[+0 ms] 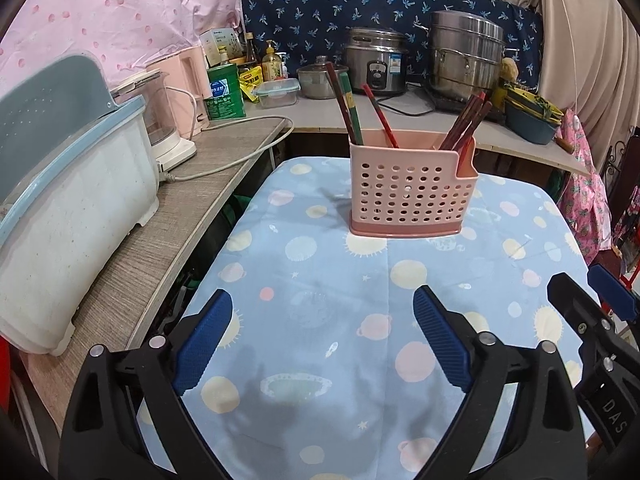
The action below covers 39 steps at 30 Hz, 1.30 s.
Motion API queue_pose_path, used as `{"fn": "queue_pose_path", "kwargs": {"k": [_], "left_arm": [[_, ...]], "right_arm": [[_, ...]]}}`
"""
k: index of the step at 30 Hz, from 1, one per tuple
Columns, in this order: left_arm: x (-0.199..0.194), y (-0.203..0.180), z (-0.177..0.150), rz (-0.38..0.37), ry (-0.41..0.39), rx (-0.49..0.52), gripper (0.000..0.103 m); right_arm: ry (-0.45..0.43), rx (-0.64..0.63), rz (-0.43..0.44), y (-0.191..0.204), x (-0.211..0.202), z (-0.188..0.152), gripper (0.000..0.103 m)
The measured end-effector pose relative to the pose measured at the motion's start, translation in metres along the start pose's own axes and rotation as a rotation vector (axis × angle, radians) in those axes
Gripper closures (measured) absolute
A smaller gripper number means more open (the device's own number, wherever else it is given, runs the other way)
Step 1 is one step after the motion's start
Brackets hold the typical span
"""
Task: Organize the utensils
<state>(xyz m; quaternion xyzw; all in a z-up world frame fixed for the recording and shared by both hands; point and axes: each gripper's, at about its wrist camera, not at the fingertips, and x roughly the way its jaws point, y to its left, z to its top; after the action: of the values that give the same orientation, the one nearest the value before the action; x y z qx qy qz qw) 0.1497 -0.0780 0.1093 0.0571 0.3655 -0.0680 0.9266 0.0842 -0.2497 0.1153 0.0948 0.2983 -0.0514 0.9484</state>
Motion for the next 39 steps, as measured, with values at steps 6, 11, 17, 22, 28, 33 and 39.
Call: {"fn": "queue_pose_path", "kwargs": {"k": [6,11,17,22,28,33,39], "left_arm": [[0.005,-0.002,-0.007,0.006,0.022,0.003,0.014],[0.010,-0.003,-0.011,0.014,0.034,0.005,0.012],[0.015,-0.005,-0.012,0.017,0.048,0.009,0.010],[0.017,-0.006,-0.010,0.018,0.049,0.012,0.008],[0.018,-0.007,-0.009,0.017,0.051,0.011,0.008],[0.019,-0.007,-0.008,0.016,0.051,0.012,0.008],[0.027,-0.010,-0.001,0.022,0.052,0.009,0.008]], "right_arm": [[0.013,0.005,0.003,-0.004,0.002,-0.005,0.034],[0.018,-0.006,-0.013,-0.005,0.004,-0.008,0.024],[0.025,-0.014,-0.033,-0.007,0.009,-0.010,0.019],[0.042,-0.023,-0.042,-0.006,0.014,-0.010,0.018],[0.047,-0.029,-0.053,-0.006,0.017,-0.011,0.017],[0.047,-0.029,-0.056,-0.006,0.019,-0.010,0.010],[0.054,-0.029,-0.057,-0.007,0.023,-0.008,0.007]]}}
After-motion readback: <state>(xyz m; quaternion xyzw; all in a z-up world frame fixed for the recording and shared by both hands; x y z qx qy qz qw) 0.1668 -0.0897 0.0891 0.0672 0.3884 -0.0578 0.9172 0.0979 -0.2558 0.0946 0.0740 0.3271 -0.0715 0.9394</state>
